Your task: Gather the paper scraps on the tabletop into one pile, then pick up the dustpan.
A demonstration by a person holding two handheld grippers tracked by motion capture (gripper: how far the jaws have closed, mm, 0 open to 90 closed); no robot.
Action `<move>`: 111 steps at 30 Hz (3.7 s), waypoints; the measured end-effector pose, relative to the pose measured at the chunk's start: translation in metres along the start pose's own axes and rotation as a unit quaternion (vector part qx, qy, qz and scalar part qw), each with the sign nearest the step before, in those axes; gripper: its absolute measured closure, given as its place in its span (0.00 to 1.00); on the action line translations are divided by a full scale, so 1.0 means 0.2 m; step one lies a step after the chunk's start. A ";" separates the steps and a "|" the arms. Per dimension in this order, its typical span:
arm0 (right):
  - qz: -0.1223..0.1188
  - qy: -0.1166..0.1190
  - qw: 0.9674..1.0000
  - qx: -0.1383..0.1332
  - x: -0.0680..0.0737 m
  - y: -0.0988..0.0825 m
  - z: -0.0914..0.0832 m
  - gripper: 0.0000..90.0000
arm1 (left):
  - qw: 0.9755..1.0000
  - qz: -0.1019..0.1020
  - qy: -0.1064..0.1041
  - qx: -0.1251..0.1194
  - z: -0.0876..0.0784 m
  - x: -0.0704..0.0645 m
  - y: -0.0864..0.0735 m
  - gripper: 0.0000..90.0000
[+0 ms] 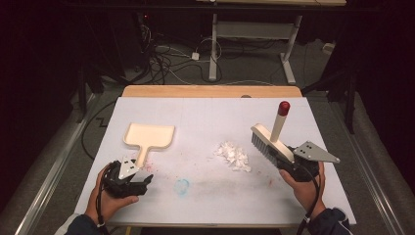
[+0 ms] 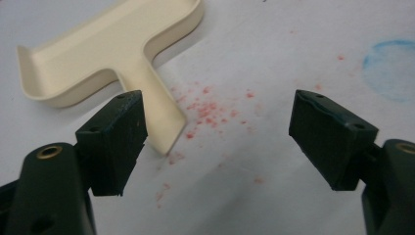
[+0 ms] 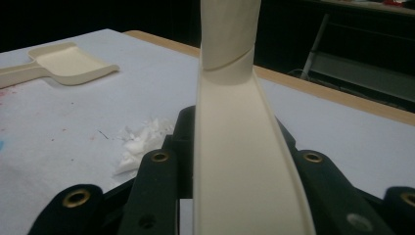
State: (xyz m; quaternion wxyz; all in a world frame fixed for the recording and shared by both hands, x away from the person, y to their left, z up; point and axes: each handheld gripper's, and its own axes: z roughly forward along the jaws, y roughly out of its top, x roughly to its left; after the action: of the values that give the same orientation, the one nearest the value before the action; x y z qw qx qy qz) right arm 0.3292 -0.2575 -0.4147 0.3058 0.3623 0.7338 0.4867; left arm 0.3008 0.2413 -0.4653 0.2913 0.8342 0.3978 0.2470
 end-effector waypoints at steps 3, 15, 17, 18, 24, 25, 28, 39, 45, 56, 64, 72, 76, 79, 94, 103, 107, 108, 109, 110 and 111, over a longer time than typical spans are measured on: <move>0.005 -0.006 1.000 0.003 -0.02 -0.01 -0.01 0.75 | 1.000 -0.025 0.008 0.012 0.02 0.04 -0.02 0.24; 0.003 -0.017 1.000 0.014 -0.04 -0.05 -0.02 0.75 | 0.994 -0.101 -0.020 0.029 0.09 0.12 -0.02 0.23; 0.002 -0.015 1.000 0.015 -0.04 -0.05 -0.02 0.75 | 0.992 -0.118 -0.023 0.033 0.12 0.15 -0.01 0.24; 0.000 -0.015 1.000 0.015 -0.05 -0.05 -0.02 0.75 | 0.991 -0.124 -0.026 0.033 0.13 0.16 0.00 0.23; 0.005 -0.013 1.000 0.019 -0.04 -0.06 -0.01 0.75 | 0.987 -0.152 -0.032 0.040 0.21 0.21 0.01 0.24; 0.005 -0.011 1.000 0.020 -0.04 -0.06 0.00 0.75 | 0.986 -0.156 -0.030 0.044 0.22 0.21 0.01 0.24; 0.005 -0.013 1.000 0.021 -0.03 -0.07 0.00 0.75 | 0.986 -0.158 -0.027 0.043 0.25 0.22 0.03 0.25; 0.003 -0.009 1.000 0.023 -0.03 -0.08 0.00 0.75 | 0.984 -0.176 -0.006 0.032 0.34 0.28 0.10 0.28; 0.002 -0.012 1.000 0.022 -0.04 -0.08 0.01 0.75 | 0.983 -0.180 0.004 0.031 0.37 0.31 0.12 0.35; 0.015 -0.016 0.999 0.027 -0.05 -0.08 0.04 0.75 | 0.983 -0.178 -0.006 0.035 0.35 0.32 0.13 0.70; 0.013 -0.016 0.999 0.031 -0.04 -0.09 0.05 0.75 | 0.986 -0.163 -0.005 0.043 0.35 0.32 0.13 0.71; 0.016 -0.021 0.999 0.036 -0.06 -0.10 0.05 0.75 | 0.988 -0.146 -0.007 0.048 0.31 0.31 0.16 0.71; 0.015 -0.023 0.999 0.036 -0.07 -0.10 0.04 0.75 | 0.990 -0.135 -0.012 0.045 0.28 0.31 0.17 0.71; 0.019 -0.024 0.999 0.036 -0.07 -0.10 0.05 0.75 | 0.991 -0.126 -0.017 0.043 0.26 0.30 0.18 0.71; 0.035 -0.026 0.998 0.043 -0.08 -0.13 0.21 0.75 | 0.995 -0.043 -0.073 0.052 0.17 0.16 0.23 0.71; 0.044 -0.004 0.994 0.104 -0.13 -0.10 0.21 0.75 | 0.991 0.010 -0.118 0.067 0.15 0.05 0.25 0.71; 0.050 -0.001 0.989 0.137 -0.15 -0.07 0.22 0.75 | 0.988 0.028 -0.136 0.069 0.15 0.01 0.27 0.71; 0.050 -0.001 0.988 0.145 -0.16 -0.07 0.22 0.75 | 0.987 0.032 -0.141 0.069 0.15 0.00 0.27 0.71; 0.051 0.002 0.986 0.156 -0.16 -0.06 0.23 0.75 | 0.986 0.035 -0.146 0.069 0.15 -0.01 0.27 0.71; 0.054 0.003 0.984 0.171 -0.17 -0.04 0.23 0.75 | 0.985 0.038 -0.150 0.069 0.15 -0.02 0.28 0.71; 0.059 0.004 0.981 0.184 -0.19 -0.03 0.23 0.75 | 0.985 0.041 -0.155 0.070 0.15 -0.02 0.28 0.71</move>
State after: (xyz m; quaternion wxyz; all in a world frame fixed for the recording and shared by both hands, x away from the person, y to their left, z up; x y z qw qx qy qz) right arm 0.3850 -0.2678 -0.4325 0.2015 0.4531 0.7891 0.3625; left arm 0.3464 0.2003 -0.4496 0.2800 0.8964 0.3293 0.0983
